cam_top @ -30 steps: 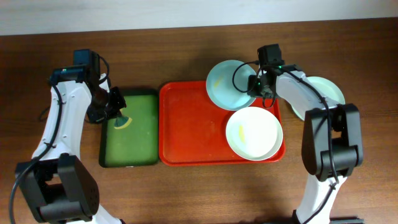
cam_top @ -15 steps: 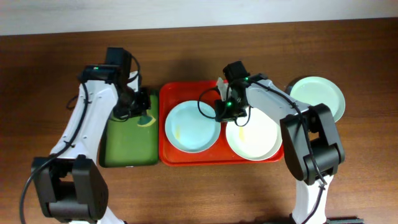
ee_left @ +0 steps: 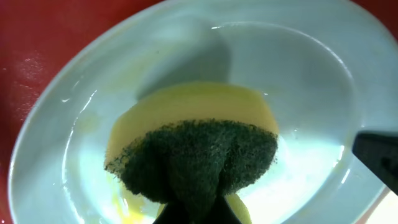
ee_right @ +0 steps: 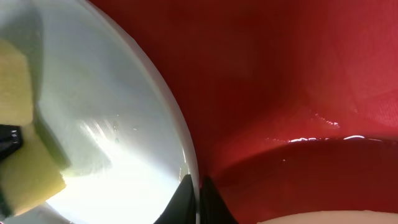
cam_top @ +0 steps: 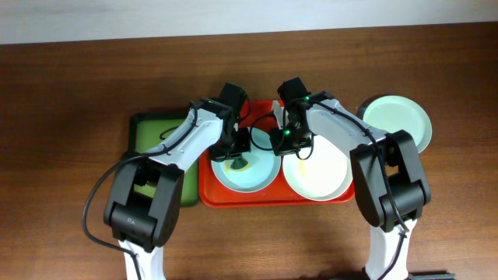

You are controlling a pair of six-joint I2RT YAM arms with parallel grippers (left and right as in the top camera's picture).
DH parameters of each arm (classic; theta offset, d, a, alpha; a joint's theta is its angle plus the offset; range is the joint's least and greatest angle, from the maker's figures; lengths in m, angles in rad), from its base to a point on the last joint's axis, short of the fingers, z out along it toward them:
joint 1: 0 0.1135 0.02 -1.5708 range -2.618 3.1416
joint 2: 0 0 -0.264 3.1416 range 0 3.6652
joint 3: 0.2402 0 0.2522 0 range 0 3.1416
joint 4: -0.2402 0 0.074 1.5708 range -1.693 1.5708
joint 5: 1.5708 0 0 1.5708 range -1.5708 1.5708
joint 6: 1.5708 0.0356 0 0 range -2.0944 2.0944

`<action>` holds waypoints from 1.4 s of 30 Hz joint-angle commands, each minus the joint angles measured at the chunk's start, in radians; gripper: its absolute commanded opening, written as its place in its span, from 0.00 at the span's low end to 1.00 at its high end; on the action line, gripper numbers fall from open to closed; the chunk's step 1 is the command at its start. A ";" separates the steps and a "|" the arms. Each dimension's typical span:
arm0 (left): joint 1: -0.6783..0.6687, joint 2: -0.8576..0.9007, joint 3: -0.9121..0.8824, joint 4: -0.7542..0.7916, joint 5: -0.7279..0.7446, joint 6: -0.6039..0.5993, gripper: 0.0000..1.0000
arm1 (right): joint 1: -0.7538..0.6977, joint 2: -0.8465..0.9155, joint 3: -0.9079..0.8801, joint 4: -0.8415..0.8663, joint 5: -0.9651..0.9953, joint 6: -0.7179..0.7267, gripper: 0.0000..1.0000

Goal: Clean dirty plates on tray and stack at the side

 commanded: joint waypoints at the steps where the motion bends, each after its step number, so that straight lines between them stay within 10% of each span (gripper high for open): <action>1: -0.029 0.064 -0.005 -0.005 -0.077 -0.011 0.00 | 0.001 0.010 -0.012 0.018 0.087 -0.017 0.04; 5: -0.016 0.078 -0.002 -0.149 -0.496 -0.011 0.00 | 0.001 0.010 -0.012 0.014 0.087 -0.017 0.04; 8: 0.018 0.076 0.070 -0.220 -0.447 -0.012 0.00 | 0.001 0.010 -0.012 0.014 0.087 -0.017 0.04; 13: 0.029 0.080 0.094 -0.131 0.083 0.038 0.00 | 0.001 0.010 -0.012 0.018 0.087 -0.017 0.04; 18: 0.016 0.084 -0.048 -0.111 0.095 0.185 0.00 | 0.001 0.010 -0.012 0.025 0.087 -0.017 0.04; 23: 0.029 0.083 0.033 -0.283 -0.461 0.087 0.00 | 0.001 0.010 -0.012 0.018 0.087 -0.016 0.04; 31: 0.205 -0.024 0.259 -0.394 -0.201 0.018 0.00 | 0.003 -0.093 0.053 -0.014 0.097 -0.037 0.04; 38: 0.460 -0.040 0.232 -0.459 -0.183 0.019 0.00 | 0.270 -0.344 0.172 -0.087 0.824 -0.183 0.04; 42: 0.502 -0.040 0.196 -0.453 -0.186 0.018 0.00 | 0.506 -0.374 0.172 -0.070 1.392 -0.513 0.04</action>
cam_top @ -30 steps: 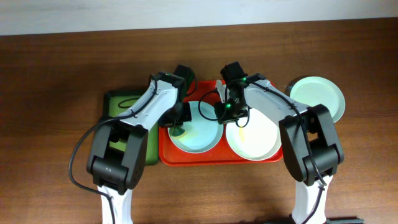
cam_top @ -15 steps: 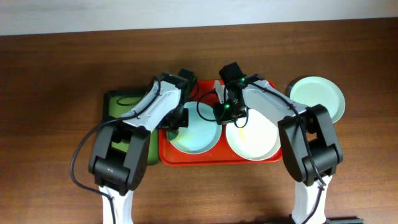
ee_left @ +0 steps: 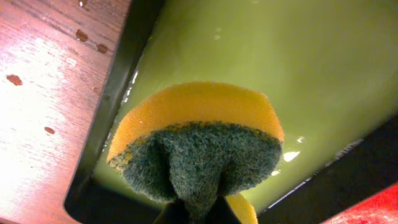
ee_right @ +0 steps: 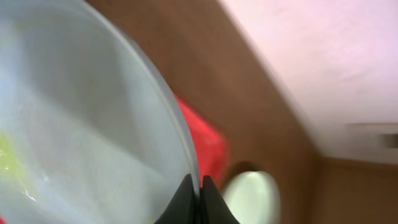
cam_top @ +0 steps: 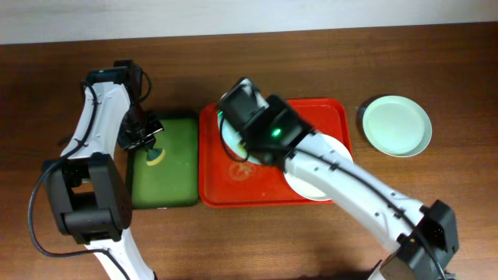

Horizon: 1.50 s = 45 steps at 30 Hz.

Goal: Clean dirty plates on tray and stack at the side

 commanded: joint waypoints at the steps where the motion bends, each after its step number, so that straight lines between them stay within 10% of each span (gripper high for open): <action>1: 0.008 -0.030 -0.020 0.000 0.000 -0.009 0.00 | 0.091 -0.024 0.016 0.053 0.422 -0.231 0.04; 8: 0.008 -0.030 -0.090 0.052 0.000 -0.009 0.00 | 0.121 -0.024 0.016 0.113 0.621 -0.429 0.04; 10: 0.008 -0.030 -0.090 0.053 0.000 -0.008 0.00 | 0.094 -0.023 0.014 0.039 0.270 -0.124 0.04; 17: 0.008 -0.030 -0.090 0.048 0.001 0.013 0.00 | -0.758 0.018 -0.007 -0.101 -1.020 0.106 0.04; 25: 0.008 -0.030 -0.090 0.061 0.001 0.013 0.00 | -1.429 0.222 -0.131 0.024 -1.062 0.274 0.04; 28: 0.008 -0.030 -0.090 0.067 0.001 0.013 0.00 | -1.448 0.247 -0.131 0.060 -1.054 0.274 0.08; 30: 0.008 -0.030 -0.090 0.068 0.001 0.013 0.00 | -1.441 0.247 -0.131 0.072 -1.057 0.274 0.34; 32: 0.008 -0.030 -0.090 0.074 0.001 0.013 0.00 | -1.415 0.247 -0.131 0.072 -1.188 0.270 0.40; 37: 0.008 -0.030 -0.090 0.074 0.001 0.013 0.00 | -1.051 0.247 -0.131 -0.015 -1.315 -0.118 0.43; 45: 0.008 -0.030 -0.090 0.075 0.010 0.013 0.00 | -0.729 0.247 -0.232 0.002 -0.765 -0.150 0.48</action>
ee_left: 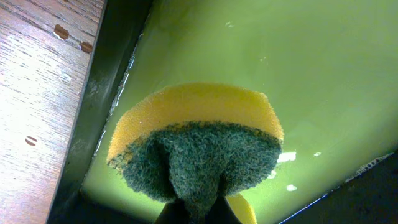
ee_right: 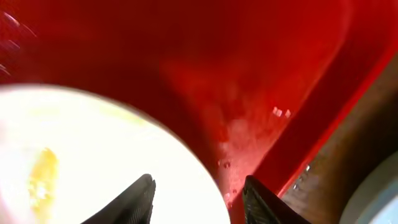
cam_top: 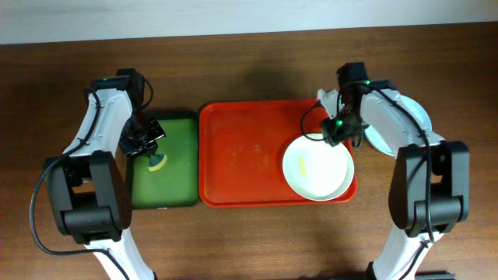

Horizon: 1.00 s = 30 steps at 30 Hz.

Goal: Clean dirty plates on tray and stack at the side
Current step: 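Grasp the cream plate with the right gripper and scrub it with the sponge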

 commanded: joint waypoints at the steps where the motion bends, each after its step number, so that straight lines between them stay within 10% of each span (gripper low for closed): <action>1: 0.004 -0.030 -0.004 0.003 0.012 0.013 0.00 | 0.000 0.011 -0.067 0.008 0.082 -0.009 0.48; 9: -0.016 -0.030 -0.004 0.019 0.149 0.124 0.00 | 0.000 0.011 -0.142 -0.152 0.076 0.306 0.40; 16: -0.345 -0.030 -0.007 0.040 0.220 0.253 0.00 | 0.000 0.011 -0.167 -0.101 -0.054 0.471 0.28; 24: -0.579 -0.030 -0.009 0.185 0.288 0.121 0.00 | 0.000 0.011 -0.167 -0.052 -0.215 0.474 0.04; 30: -0.631 -0.006 -0.009 0.329 0.286 -0.039 0.00 | 0.079 0.011 -0.172 -0.011 -0.234 0.473 0.04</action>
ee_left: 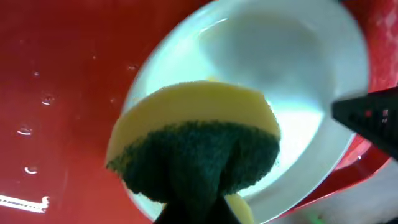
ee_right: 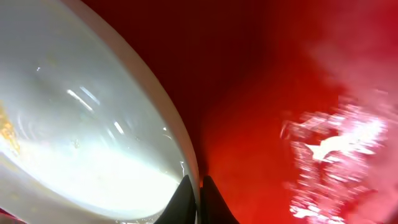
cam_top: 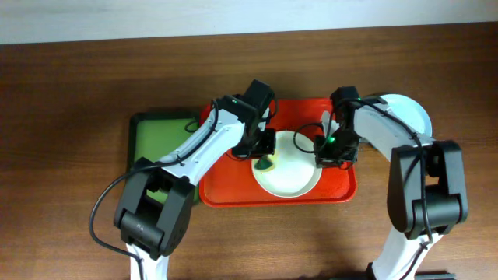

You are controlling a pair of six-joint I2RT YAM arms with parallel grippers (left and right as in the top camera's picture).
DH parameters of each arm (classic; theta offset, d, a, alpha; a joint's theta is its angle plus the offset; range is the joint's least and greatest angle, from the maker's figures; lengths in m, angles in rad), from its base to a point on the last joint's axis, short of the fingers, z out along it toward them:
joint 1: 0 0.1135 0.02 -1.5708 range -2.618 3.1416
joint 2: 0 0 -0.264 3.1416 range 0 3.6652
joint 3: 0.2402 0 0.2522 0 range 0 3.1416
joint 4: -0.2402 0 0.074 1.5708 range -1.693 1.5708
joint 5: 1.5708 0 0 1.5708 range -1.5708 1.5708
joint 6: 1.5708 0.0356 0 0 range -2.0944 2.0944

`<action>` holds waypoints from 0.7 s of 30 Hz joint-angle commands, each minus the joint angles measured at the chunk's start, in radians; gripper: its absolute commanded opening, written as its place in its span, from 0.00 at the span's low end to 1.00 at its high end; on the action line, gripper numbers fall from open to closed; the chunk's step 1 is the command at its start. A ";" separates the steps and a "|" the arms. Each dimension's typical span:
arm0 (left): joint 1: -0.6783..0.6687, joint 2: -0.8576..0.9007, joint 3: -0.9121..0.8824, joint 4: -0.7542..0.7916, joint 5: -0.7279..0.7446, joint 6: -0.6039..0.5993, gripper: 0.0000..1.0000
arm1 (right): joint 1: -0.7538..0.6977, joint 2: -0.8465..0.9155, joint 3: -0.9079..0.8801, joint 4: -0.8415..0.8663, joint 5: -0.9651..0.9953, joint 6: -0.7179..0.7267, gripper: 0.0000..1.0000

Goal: Clean dirty plates on tray and stack at the side
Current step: 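Grasp the cream plate with the right gripper and scrub it with the sponge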

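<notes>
A white plate (cam_top: 289, 177) with a yellow smear lies on the red tray (cam_top: 226, 175). My left gripper (cam_top: 264, 161) is shut on a yellow sponge with a green scouring pad (ee_left: 196, 140), which hangs over the plate's (ee_left: 286, 74) left part. My right gripper (cam_top: 326, 149) is shut on the plate's right rim. In the right wrist view the rim (ee_right: 177, 134) sits pinched between the fingertips (ee_right: 185, 194). Clean pale plates (cam_top: 408, 115) lie on the table right of the tray, partly hidden by the right arm.
A green tray (cam_top: 152, 136) with a dark rim lies left of the red tray. The red tray's floor (ee_right: 286, 93) is wet and shiny. Brown table (cam_top: 70, 85) surrounds both trays, and a pale wall runs along the far edge.
My left gripper has moved with the sponge from the green tray to the white plate. My right gripper, then open beside the plate, is shut on its rim. The plate lies further left.
First the sponge rested on a pale blue plate on the tray while my right gripper pinched its rim. Then the sponge was at the green tray and the right gripper held that plate up. Later the tray held only the white plate, now gripped and under the sponge.
</notes>
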 commanded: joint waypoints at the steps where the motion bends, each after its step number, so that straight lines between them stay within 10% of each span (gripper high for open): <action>1: -0.007 -0.002 -0.002 0.033 0.004 -0.105 0.00 | 0.070 0.022 -0.015 0.038 0.000 0.021 0.04; 8: -0.013 0.121 -0.005 0.068 -0.063 -0.176 0.00 | 0.143 0.022 -0.016 0.101 0.053 0.138 0.04; 15: 0.008 0.136 0.037 -0.185 -0.583 -0.176 0.00 | 0.143 0.022 -0.018 0.101 0.097 0.138 0.04; 21: 0.013 0.146 0.124 -0.079 -0.029 -0.169 0.00 | 0.143 0.022 -0.020 0.103 0.097 0.138 0.04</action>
